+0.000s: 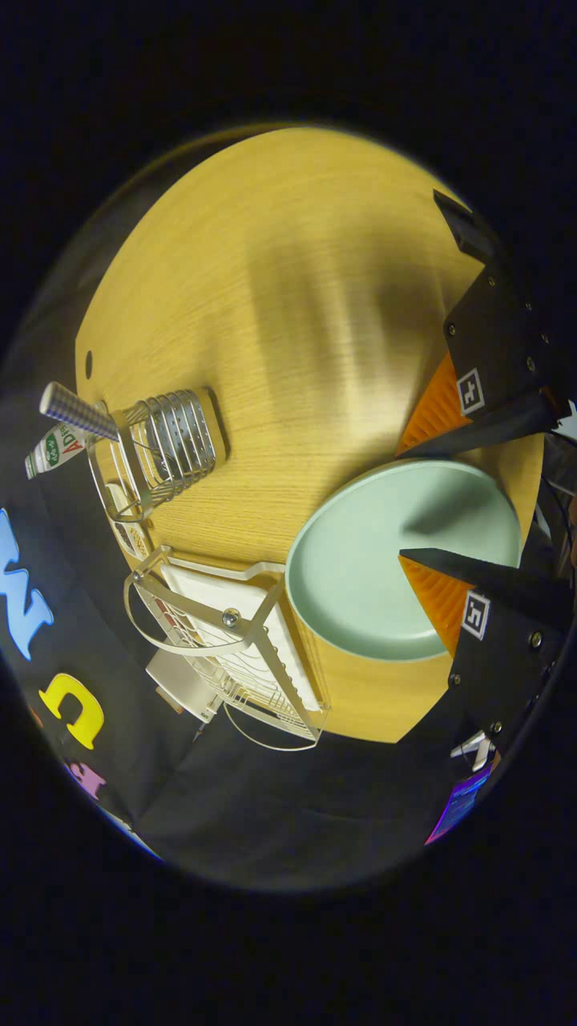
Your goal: Take the plate from the dish rack, then take the spoon from the basket and place it into the plate.
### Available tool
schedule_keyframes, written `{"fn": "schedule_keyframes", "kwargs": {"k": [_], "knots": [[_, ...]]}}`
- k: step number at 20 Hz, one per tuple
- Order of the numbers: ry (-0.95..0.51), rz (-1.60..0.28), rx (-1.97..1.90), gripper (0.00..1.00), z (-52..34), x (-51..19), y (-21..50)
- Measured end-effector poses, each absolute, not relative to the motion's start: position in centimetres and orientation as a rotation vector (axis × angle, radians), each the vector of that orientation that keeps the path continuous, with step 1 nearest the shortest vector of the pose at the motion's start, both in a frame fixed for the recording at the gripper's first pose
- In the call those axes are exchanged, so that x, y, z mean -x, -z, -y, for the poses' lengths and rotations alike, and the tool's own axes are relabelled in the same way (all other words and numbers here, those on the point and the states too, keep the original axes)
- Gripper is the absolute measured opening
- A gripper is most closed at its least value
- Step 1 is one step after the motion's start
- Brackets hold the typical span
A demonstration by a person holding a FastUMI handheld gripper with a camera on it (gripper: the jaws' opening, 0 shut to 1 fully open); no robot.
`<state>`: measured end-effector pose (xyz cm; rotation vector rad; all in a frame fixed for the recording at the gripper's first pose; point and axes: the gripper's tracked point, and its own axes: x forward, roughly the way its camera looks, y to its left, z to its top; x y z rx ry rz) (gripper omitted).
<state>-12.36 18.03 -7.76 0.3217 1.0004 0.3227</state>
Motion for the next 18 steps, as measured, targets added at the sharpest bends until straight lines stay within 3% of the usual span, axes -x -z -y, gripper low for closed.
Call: {"fn": "schedule_keyframes", "kwargs": {"k": [1, 2, 12, 18], "knots": [[-0.31, -0.955, -0.299, 0.65, -17.1, 12.1, 6.9], [-0.29, -0.902, -0.269, 0.73, -16.2, 11.8, 6.0], [-0.175, -0.24, 0.011, 0.73, -9.3, 5.8, -9.7], [-0.152, -0.081, -0.009, 0.73, -8.3, 1.9, -10.7]]}}
